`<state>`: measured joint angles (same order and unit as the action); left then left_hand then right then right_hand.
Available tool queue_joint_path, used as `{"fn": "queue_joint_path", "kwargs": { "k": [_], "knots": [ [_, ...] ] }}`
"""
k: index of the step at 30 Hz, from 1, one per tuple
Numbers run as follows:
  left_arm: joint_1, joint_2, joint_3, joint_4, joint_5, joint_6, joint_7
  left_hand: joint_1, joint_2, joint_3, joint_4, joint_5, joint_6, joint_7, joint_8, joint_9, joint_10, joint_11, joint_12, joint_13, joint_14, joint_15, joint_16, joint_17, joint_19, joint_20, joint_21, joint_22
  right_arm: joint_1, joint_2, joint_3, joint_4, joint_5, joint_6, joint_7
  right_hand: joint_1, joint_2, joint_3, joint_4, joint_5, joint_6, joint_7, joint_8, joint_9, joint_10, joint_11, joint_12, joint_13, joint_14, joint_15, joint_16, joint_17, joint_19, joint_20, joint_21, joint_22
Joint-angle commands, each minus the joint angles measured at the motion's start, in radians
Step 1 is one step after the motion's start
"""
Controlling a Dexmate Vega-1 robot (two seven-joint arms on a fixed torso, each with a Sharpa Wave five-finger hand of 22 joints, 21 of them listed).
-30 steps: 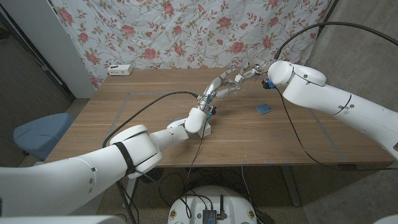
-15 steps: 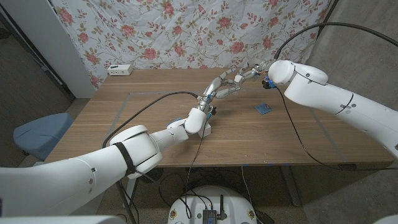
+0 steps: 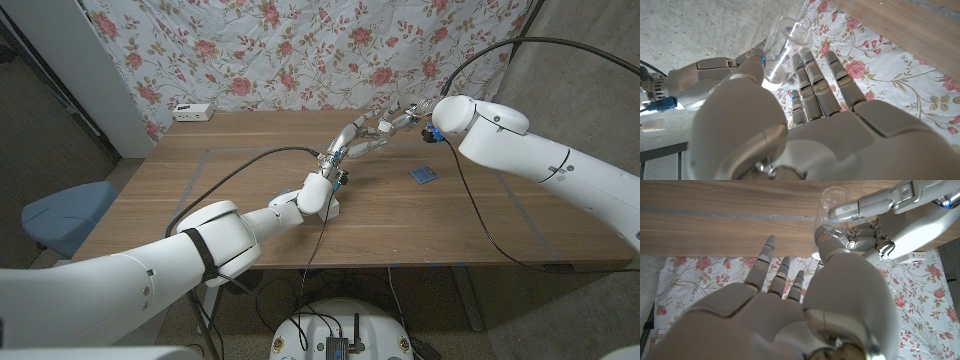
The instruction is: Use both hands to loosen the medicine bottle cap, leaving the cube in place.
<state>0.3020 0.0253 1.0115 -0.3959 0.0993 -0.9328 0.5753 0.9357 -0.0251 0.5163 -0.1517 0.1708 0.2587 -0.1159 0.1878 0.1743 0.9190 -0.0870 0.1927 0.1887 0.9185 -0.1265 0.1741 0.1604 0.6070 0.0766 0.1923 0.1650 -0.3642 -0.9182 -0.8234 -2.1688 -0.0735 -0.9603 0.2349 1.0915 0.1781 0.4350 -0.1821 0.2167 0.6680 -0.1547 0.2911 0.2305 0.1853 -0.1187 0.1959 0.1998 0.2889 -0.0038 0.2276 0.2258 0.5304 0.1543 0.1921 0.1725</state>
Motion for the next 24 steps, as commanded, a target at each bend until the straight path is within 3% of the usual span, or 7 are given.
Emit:
{"fn": "queue_joint_path", "kwargs": {
  "k": [1,9,14,24],
  "knots": [
    [-0.001,-0.001,0.001,0.003,-0.010,0.011,-0.005,0.003,0.012,0.006,0.004,0.006,0.002,-0.009,-0.002,0.002,0.051,-0.053,0.004,0.004,0.010,-0.081,0.001,0.002,0.005,0.000,-0.001,0.005,0.010,0.003,0.002,0.009,0.003,0.012,0.010,0.012,-0.002,0.007,0.005,0.004,0.071,-0.064,-0.001,0.003,0.002,-0.007,0.000,0.003,0.001,-0.003,0.005,0.004,-0.006,-0.001,0.001,0.003],
    [-0.002,-0.002,0.002,0.004,-0.012,0.012,-0.006,0.002,0.013,0.006,0.004,0.006,0.002,-0.008,-0.002,0.002,0.050,-0.052,0.004,0.004,0.012,-0.080,0.002,0.003,0.005,0.000,-0.002,0.005,0.009,0.005,0.001,0.007,0.000,0.008,0.008,0.026,0.000,0.012,0.005,0.007,0.089,-0.066,0.004,0.004,0.001,-0.013,0.001,0.003,0.000,-0.005,0.008,0.007,-0.010,-0.003,0.001,0.003],
    [-0.001,-0.003,0.002,0.004,-0.014,0.014,-0.009,0.002,0.012,0.007,0.003,0.007,0.003,-0.009,-0.002,0.002,0.049,-0.051,0.003,0.004,0.011,-0.081,0.001,0.002,0.005,0.000,-0.001,0.005,0.006,0.003,0.004,0.003,0.003,0.002,0.007,0.035,-0.003,0.014,0.004,0.009,0.070,-0.064,-0.007,0.004,-0.004,-0.009,0.000,0.003,-0.004,-0.004,0.009,0.010,-0.011,-0.001,0.003,0.004],
    [-0.002,-0.003,0.003,0.005,-0.016,0.016,-0.008,0.002,0.012,0.007,0.004,0.007,0.003,-0.008,-0.002,0.002,0.048,-0.048,0.003,0.004,0.010,-0.081,0.001,0.002,0.005,-0.001,-0.001,0.005,0.012,0.001,-0.003,-0.002,0.000,-0.015,0.009,0.049,-0.019,0.001,0.010,0.008,-0.037,-0.063,-0.067,-0.006,-0.025,0.000,-0.001,0.004,-0.011,-0.001,0.017,0.020,-0.014,0.004,0.006,0.004]
  ]
}}
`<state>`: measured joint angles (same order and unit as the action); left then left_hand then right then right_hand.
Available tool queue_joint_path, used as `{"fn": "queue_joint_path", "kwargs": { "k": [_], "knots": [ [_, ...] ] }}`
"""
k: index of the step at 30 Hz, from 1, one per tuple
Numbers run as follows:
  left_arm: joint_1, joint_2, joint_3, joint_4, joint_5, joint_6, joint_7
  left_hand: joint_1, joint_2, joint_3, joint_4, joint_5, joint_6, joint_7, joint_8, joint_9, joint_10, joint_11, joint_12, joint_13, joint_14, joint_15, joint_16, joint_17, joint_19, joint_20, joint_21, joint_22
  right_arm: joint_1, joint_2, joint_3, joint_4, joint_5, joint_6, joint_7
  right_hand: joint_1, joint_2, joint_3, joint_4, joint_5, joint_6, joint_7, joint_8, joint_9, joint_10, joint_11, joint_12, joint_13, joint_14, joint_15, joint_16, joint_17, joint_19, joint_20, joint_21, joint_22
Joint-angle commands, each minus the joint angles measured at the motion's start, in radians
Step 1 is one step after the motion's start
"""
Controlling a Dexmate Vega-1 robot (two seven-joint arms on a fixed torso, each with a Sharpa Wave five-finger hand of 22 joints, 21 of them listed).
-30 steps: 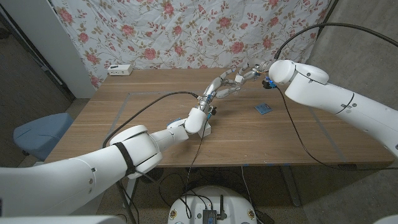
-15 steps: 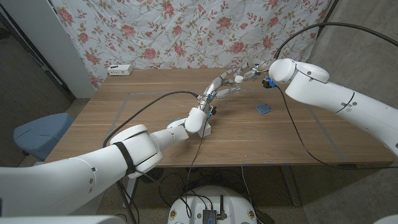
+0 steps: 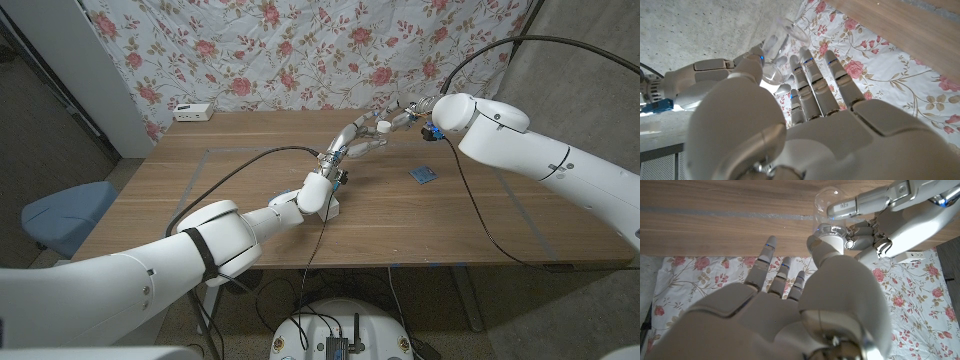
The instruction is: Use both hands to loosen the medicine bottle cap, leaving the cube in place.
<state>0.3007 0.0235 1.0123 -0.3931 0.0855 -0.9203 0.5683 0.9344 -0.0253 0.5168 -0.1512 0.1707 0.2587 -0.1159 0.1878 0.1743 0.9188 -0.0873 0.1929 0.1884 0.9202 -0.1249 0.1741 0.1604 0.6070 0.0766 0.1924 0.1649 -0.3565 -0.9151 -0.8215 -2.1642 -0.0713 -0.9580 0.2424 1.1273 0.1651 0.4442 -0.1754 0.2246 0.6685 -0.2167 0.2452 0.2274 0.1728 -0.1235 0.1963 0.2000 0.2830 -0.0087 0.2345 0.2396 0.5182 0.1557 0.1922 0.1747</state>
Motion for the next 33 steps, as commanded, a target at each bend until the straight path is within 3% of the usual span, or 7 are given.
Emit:
{"fn": "queue_joint_path", "kwargs": {
  "k": [1,18,25,27,29,30,33],
  "knots": [
    [-0.001,-0.001,0.003,0.002,-0.001,0.004,0.000,0.003,0.012,0.006,0.003,0.007,0.004,-0.009,-0.001,0.002,0.048,-0.048,0.003,0.004,0.009,-0.082,0.001,0.002,0.005,0.000,-0.001,0.005,0.007,-0.003,-0.007,-0.007,-0.003,-0.019,0.003,0.015,-0.007,-0.010,0.003,0.000,-0.050,-0.002,-0.028,-0.005,-0.015,0.009,-0.002,0.004,-0.008,0.007,0.010,0.007,-0.003,0.003,0.005,0.002],
    [-0.002,-0.002,0.005,0.003,-0.002,0.004,0.003,0.004,0.012,0.007,0.002,0.007,0.002,-0.010,-0.002,0.002,0.050,-0.050,0.003,0.004,0.006,-0.083,0.000,0.002,0.005,0.002,-0.002,0.005,0.048,-0.020,-0.018,-0.016,0.025,-0.054,0.061,-0.004,-0.081,-0.072,0.016,-0.035,-0.227,0.006,-0.071,-0.017,-0.069,0.064,-0.005,0.004,-0.038,0.056,-0.001,-0.001,-0.007,0.034,0.006,0.001],
    [-0.003,-0.004,0.008,0.004,-0.003,0.005,0.004,0.005,0.011,0.006,0.001,0.006,0.002,-0.010,-0.002,0.002,0.050,-0.056,0.003,0.004,0.006,-0.085,0.001,0.003,0.004,0.000,-0.002,0.005,0.067,-0.027,-0.016,-0.008,0.052,-0.047,0.089,-0.057,-0.115,-0.112,0.031,-0.048,-0.263,0.079,-0.061,-0.015,-0.094,0.110,-0.003,0.005,-0.050,0.092,-0.010,-0.008,-0.013,0.048,0.004,0.001],
    [-0.004,-0.004,0.008,0.005,-0.004,0.006,0.004,0.006,0.011,0.007,0.001,0.006,0.003,-0.011,-0.002,0.002,0.050,-0.055,0.003,0.004,0.005,-0.086,0.001,0.003,0.004,-0.001,-0.002,0.005,0.071,-0.028,-0.016,-0.005,0.058,-0.045,0.095,-0.085,-0.124,-0.126,0.039,-0.049,-0.263,0.040,-0.054,-0.014,-0.103,0.133,-0.002,0.006,-0.055,0.102,-0.013,-0.011,-0.016,0.055,0.004,0.001],
    [-0.005,-0.004,0.009,0.005,-0.004,0.006,0.003,0.006,0.012,0.006,0.001,0.006,0.003,-0.012,-0.002,0.002,0.049,-0.048,0.003,0.004,0.006,-0.086,0.001,0.003,0.004,-0.001,-0.002,0.005,0.073,-0.029,-0.017,-0.004,0.060,-0.043,0.096,-0.102,-0.133,-0.134,0.038,-0.046,-0.275,0.111,-0.052,-0.012,-0.108,0.144,0.001,0.006,-0.057,0.108,-0.016,-0.015,-0.017,0.057,0.004,0.001],
    [-0.006,-0.004,0.010,0.005,-0.004,0.007,0.003,0.005,0.011,0.006,0.001,0.006,0.004,-0.011,-0.002,0.002,0.050,-0.050,0.003,0.004,0.006,-0.085,0.001,0.003,0.004,-0.001,-0.002,0.005,0.074,-0.029,-0.016,-0.002,0.063,-0.041,0.096,-0.113,-0.136,-0.137,0.040,-0.045,-0.269,0.087,-0.048,-0.012,-0.108,0.145,0.002,0.006,-0.057,0.109,-0.017,-0.015,-0.017,0.057,0.004,0.001],
    [-0.007,-0.004,0.010,0.005,-0.006,0.007,-0.001,0.005,0.011,0.006,0.001,0.006,0.003,-0.013,-0.002,0.002,0.050,-0.054,0.003,0.004,0.005,-0.085,0.001,0.003,0.004,0.000,-0.002,0.006,0.075,-0.029,-0.016,0.002,0.067,-0.036,0.097,-0.140,-0.142,-0.149,0.049,-0.045,-0.274,0.131,-0.047,-0.010,-0.108,0.151,0.003,0.006,-0.057,0.113,-0.017,-0.016,-0.019,0.057,0.004,0.002]
  ]
}}
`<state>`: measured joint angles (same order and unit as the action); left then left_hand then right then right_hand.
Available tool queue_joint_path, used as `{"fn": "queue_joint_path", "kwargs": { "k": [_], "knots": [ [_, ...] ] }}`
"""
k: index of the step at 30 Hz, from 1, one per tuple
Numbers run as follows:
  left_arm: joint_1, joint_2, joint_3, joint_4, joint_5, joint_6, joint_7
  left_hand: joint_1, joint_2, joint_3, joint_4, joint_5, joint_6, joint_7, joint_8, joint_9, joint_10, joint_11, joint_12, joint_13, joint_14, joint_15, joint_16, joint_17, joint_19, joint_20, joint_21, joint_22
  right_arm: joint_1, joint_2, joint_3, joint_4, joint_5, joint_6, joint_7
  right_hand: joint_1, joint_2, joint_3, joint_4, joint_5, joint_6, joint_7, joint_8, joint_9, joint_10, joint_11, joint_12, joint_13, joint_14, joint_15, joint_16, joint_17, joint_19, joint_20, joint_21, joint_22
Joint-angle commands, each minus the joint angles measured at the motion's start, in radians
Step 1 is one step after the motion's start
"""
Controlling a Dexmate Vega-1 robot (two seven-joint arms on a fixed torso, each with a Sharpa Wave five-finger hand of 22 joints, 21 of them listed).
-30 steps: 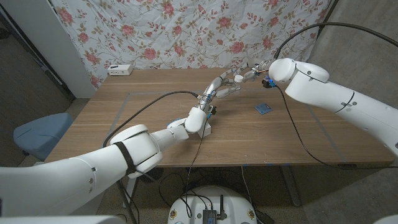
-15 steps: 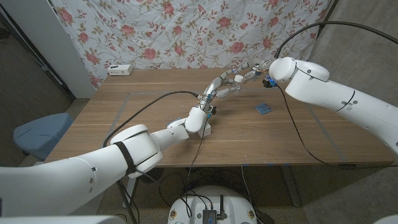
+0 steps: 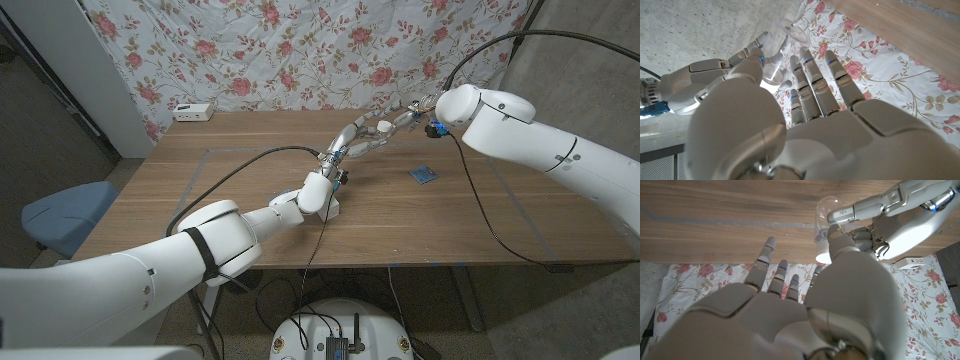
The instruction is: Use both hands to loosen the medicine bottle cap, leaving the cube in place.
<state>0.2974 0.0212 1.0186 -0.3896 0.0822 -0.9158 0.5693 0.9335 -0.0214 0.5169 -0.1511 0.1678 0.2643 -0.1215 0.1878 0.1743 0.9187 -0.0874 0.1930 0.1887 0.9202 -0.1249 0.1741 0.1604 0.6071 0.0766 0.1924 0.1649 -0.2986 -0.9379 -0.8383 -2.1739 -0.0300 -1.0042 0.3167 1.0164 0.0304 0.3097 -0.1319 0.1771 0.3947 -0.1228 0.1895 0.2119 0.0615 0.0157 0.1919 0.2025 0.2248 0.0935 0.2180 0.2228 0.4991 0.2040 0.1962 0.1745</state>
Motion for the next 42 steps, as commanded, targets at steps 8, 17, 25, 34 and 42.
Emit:
{"fn": "queue_joint_path", "kwargs": {
  "k": [8,17,25,34,42],
  "knots": [
    [-0.005,-0.002,0.006,0.002,-0.004,0.005,-0.004,0.007,0.008,0.006,0.001,0.009,-0.001,-0.009,-0.001,0.002,0.051,-0.050,0.004,0.004,0.006,-0.085,0.002,0.003,0.004,-0.001,-0.002,0.006,0.012,0.000,0.013,0.023,0.039,0.017,0.010,-0.116,-0.013,-0.049,0.042,0.006,0.013,0.068,0.019,0.010,0.003,0.032,0.011,0.004,0.003,0.021,0.001,0.002,0.001,0.010,0.000,0.002],
    [-0.003,-0.001,0.005,0.001,-0.005,0.005,-0.003,0.006,0.007,0.004,0.001,0.009,0.000,-0.009,-0.001,0.002,0.051,-0.054,0.003,0.004,0.005,-0.085,0.002,0.003,0.005,-0.001,-0.001,0.005,0.000,0.007,0.026,0.037,0.052,0.031,-0.014,-0.197,-0.009,-0.079,0.074,0.012,0.046,0.095,0.032,0.013,0.021,0.051,0.018,0.005,0.017,0.037,0.008,0.004,0.006,0.010,0.003,0.003],
    [-0.003,-0.002,0.003,0.002,-0.009,0.009,-0.011,0.004,0.008,0.004,0.002,0.009,0.005,-0.011,0.000,0.002,0.050,-0.052,0.003,0.004,0.005,-0.084,0.001,0.003,0.004,0.000,-0.002,0.005,-0.005,0.013,0.025,0.045,0.057,0.028,-0.027,-0.224,-0.008,-0.090,0.080,0.015,0.091,0.116,0.048,0.015,0.037,0.055,0.022,0.005,0.030,0.038,0.011,0.002,0.015,0.009,0.006,0.003],
    [-0.004,-0.005,0.001,0.004,-0.017,0.017,-0.023,0.003,0.007,0.004,0.003,0.009,0.008,-0.012,0.001,0.002,0.050,-0.050,0.003,0.004,0.005,-0.083,0.001,0.003,0.004,0.000,-0.002,0.005,-0.009,0.018,0.021,0.048,0.054,0.021,-0.048,-0.228,-0.004,-0.093,0.072,0.020,0.152,0.105,0.071,0.018,0.060,0.062,0.027,0.004,0.048,0.036,0.016,-0.001,0.028,0.008,0.009,0.003],
    [-0.005,-0.007,0.002,0.005,-0.023,0.025,-0.031,0.002,0.007,0.003,0.003,0.009,0.014,-0.016,0.002,0.002,0.052,-0.056,0.004,0.004,0.006,-0.082,0.002,0.003,0.004,0.000,-0.002,0.005,-0.014,0.023,0.022,0.056,0.055,0.020,-0.067,-0.222,0.006,-0.089,0.062,0.022,0.192,0.115,0.087,0.024,0.089,0.061,0.032,0.004,0.069,0.029,0.023,-0.004,0.047,0.007,0.013,0.003]
  ]
}}
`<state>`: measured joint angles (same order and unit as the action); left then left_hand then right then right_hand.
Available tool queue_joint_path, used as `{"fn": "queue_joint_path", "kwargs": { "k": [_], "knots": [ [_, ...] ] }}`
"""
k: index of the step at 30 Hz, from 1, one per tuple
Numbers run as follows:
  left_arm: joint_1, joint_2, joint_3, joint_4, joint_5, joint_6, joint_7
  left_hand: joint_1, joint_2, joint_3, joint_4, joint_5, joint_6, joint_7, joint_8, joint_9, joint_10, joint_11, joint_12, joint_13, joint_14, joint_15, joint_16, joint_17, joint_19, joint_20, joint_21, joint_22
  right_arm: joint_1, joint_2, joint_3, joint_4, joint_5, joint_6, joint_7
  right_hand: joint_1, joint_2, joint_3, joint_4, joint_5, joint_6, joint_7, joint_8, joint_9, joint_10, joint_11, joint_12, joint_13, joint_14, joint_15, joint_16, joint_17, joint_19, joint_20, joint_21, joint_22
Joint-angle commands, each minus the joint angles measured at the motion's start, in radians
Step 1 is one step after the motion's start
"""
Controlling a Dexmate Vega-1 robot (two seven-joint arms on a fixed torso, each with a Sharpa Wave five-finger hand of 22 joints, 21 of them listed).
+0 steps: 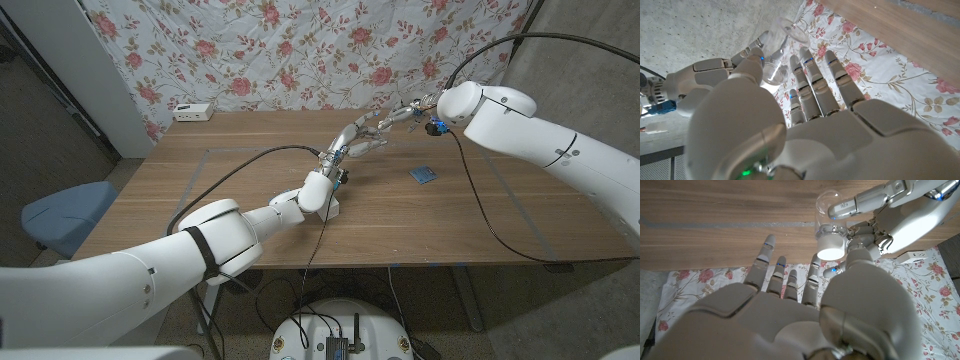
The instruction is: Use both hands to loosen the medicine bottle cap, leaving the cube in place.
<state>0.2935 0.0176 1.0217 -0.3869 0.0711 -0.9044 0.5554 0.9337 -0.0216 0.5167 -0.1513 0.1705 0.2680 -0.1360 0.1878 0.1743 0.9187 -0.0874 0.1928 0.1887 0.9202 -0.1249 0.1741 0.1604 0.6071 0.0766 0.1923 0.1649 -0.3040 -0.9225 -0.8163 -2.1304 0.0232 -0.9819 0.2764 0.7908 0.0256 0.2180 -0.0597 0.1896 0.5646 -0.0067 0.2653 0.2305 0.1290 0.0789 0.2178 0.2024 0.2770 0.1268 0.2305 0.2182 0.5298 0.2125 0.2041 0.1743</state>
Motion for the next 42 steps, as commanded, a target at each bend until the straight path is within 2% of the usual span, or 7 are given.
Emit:
{"fn": "queue_joint_path", "kwargs": {
  "k": [1,3,6,8,24,36,42],
  "knots": [
    [-0.002,-0.004,-0.001,0.002,-0.013,0.015,-0.019,0.002,0.007,0.004,0.003,0.006,0.011,-0.002,0.002,0.002,0.052,-0.056,0.004,0.004,0.006,-0.082,0.002,0.003,0.004,-0.001,-0.002,0.005,-0.009,0.009,0.001,0.014,0.002,-0.001,-0.029,0.005,0.013,0.003,-0.012,0.010,0.024,-0.001,0.012,0.006,0.023,-0.003,0.006,0.004,0.021,-0.006,0.012,0.001,0.017,-0.001,0.006,0.003],
    [-0.002,-0.004,-0.001,0.003,-0.015,0.017,-0.021,0.002,0.007,0.004,0.003,0.006,0.011,-0.002,0.002,0.002,0.049,-0.046,0.003,0.004,0.006,-0.082,0.001,0.003,0.003,0.000,-0.002,0.005,-0.009,0.010,0.000,0.017,0.001,0.002,-0.031,0.009,0.017,0.006,-0.016,0.011,0.036,-0.004,0.017,0.007,0.023,-0.003,0.005,0.004,0.022,-0.007,0.012,0.001,0.021,-0.002,0.006,0.003],
    [-0.004,-0.004,-0.001,0.003,-0.016,0.021,-0.023,0.001,0.007,0.004,0.003,0.006,0.013,-0.002,0.002,0.002,0.050,-0.059,0.003,0.004,0.005,-0.082,0.001,0.002,0.003,0.000,-0.002,0.005,-0.007,0.012,-0.003,0.021,0.000,0.003,-0.033,0.016,0.020,0.009,-0.021,0.012,0.046,-0.006,0.022,0.009,0.027,-0.004,0.005,0.004,0.024,-0.009,0.012,0.000,0.026,-0.003,0.007,0.003],
    [-0.004,-0.005,-0.002,0.004,-0.020,0.023,-0.025,0.001,0.007,0.004,0.003,0.006,0.014,-0.003,0.002,0.002,0.050,-0.055,0.003,0.004,0.005,-0.083,0.001,0.003,0.004,0.000,-0.002,0.005,-0.006,0.013,-0.004,0.024,0.000,0.003,-0.033,0.021,0.024,0.011,-0.026,0.013,0.063,-0.015,0.029,0.011,0.029,-0.005,0.004,0.004,0.027,-0.012,0.013,0.000,0.030,-0.002,0.007,0.003],
    [-0.013,-0.010,0.004,0.006,-0.029,0.037,-0.035,0.001,0.008,0.005,0.003,0.007,0.014,-0.004,0.001,0.002,0.051,-0.054,0.003,0.004,0.005,-0.084,0.001,0.002,0.003,0.000,-0.002,0.005,-0.002,0.015,-0.013,0.028,-0.007,0.000,-0.035,0.020,0.024,0.009,-0.032,0.012,0.055,-0.008,0.028,0.016,0.029,-0.003,0.000,0.003,0.030,-0.010,0.013,-0.001,0.035,-0.001,0.006,0.002],
    [-0.009,-0.009,0.009,0.004,-0.021,0.024,-0.020,0.000,0.008,0.005,0.003,0.007,0.014,-0.005,0.000,0.002,0.051,-0.054,0.003,0.004,0.005,-0.083,0.001,0.002,0.003,-0.001,-0.002,0.005,-0.014,0.016,-0.012,0.017,-0.018,-0.002,-0.056,0.041,0.042,0.020,-0.050,0.013,0.107,-0.045,0.053,0.023,0.055,-0.032,0.003,0.003,0.045,-0.027,0.018,0.000,0.049,-0.012,0.007,0.002],
    [-0.006,-0.007,0.009,0.002,-0.013,0.015,-0.009,-0.002,0.008,0.004,0.004,0.006,0.015,-0.004,0.000,0.002,0.052,-0.053,0.004,0.004,0.007,-0.082,0.002,0.003,0.003,-0.002,-0.002,0.005,-0.012,0.018,-0.018,0.014,-0.025,-0.012,-0.058,0.051,0.047,0.024,-0.059,0.012,0.122,-0.053,0.060,0.024,0.062,-0.035,0.002,0.003,0.054,-0.036,0.021,0.000,0.057,-0.018,0.008,0.002]
  ]
}}
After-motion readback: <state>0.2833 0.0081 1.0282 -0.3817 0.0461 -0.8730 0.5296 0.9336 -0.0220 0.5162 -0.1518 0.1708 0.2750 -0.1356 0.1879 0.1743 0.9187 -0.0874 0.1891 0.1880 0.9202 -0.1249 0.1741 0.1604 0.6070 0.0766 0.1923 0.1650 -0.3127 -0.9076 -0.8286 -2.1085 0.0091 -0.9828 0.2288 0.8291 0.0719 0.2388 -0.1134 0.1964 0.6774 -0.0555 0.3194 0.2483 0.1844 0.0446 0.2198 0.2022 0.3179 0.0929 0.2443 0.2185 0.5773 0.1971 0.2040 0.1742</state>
